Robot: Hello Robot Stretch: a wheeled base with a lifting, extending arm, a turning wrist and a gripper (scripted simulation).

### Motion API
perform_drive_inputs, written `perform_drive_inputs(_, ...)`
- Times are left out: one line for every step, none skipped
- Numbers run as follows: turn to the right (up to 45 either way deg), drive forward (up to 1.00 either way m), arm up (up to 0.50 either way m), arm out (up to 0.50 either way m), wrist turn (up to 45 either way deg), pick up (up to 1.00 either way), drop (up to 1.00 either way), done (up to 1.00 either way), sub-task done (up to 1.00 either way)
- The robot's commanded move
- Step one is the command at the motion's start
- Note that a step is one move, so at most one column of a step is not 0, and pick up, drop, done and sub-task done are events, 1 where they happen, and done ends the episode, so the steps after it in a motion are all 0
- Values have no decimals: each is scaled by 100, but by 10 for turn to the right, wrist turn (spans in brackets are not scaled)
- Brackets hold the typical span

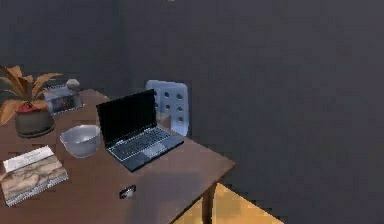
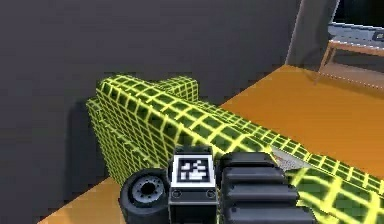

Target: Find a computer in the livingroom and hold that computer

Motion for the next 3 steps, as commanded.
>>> perform_drive_inputs(0, 25, 0, 0, 0, 0, 0, 0, 0)
perform_drive_inputs(-450, 0, 0, 0, 0, 0, 0, 0, 0)
perform_drive_inputs(-450, 0, 0, 0, 0, 0, 0, 0, 0)
